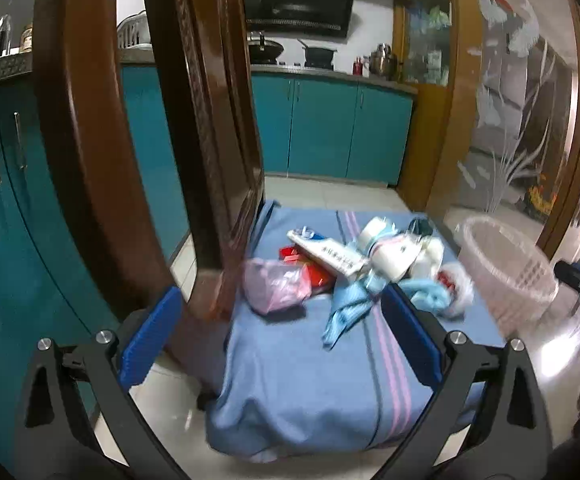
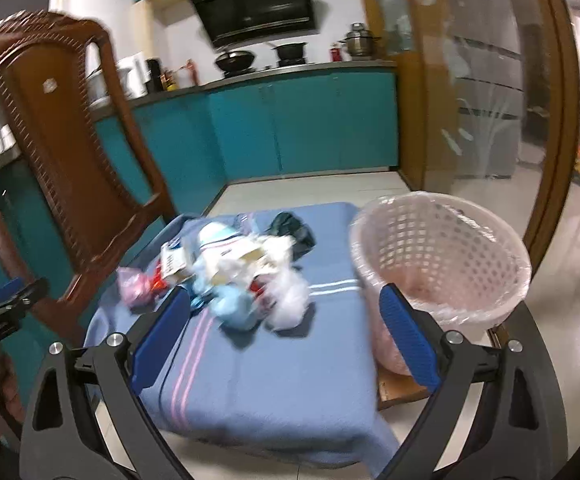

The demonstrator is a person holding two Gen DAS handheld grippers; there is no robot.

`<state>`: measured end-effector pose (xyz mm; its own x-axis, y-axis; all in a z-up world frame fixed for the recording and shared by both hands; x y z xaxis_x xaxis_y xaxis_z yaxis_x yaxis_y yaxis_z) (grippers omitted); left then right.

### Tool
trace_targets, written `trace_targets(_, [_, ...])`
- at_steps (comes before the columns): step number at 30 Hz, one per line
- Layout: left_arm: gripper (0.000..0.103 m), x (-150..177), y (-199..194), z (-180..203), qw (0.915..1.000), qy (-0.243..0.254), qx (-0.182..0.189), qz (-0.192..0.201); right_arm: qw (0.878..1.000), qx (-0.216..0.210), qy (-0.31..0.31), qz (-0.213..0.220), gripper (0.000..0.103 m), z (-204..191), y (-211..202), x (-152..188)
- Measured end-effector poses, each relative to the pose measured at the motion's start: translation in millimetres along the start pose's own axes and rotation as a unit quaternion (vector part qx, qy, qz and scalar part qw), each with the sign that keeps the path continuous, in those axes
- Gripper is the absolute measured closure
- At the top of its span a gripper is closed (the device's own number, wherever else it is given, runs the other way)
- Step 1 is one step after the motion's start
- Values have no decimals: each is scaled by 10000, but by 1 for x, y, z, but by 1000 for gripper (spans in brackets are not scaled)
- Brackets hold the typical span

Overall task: Collect trash
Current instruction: 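Move both tools back above the remaining trash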

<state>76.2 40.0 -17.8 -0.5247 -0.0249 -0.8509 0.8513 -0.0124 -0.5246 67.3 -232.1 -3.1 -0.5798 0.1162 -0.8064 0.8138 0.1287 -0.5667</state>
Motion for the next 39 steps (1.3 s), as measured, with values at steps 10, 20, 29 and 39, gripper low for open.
trace_targets(10, [4,7,9,15,9993,200,242,-181,9997,-20,-228,-109,10,-21,11,11])
trace_targets(20, [4,10,11,24,9990,245,284,-237,9997,-2,-185,-134,10,-16,10,12])
trace_targets(29, [4,13,15,28,9988,299,244,-318,9998,1,-183,-121,10,-15,9,11])
trace_targets(39, [4,20,38,25,9983,322,-59,-483,9998,-23,-184,-119,10,-16,9,9])
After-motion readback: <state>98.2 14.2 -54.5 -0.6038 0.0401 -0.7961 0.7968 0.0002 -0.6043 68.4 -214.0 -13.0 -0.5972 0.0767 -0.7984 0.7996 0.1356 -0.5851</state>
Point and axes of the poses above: each gripper's, at about its wrist camera, not at the fingertips, and y roughly the way its jaws point, z to its right, x to its underside, the point moved 7 cm from there along y, roughly the way its jaws point
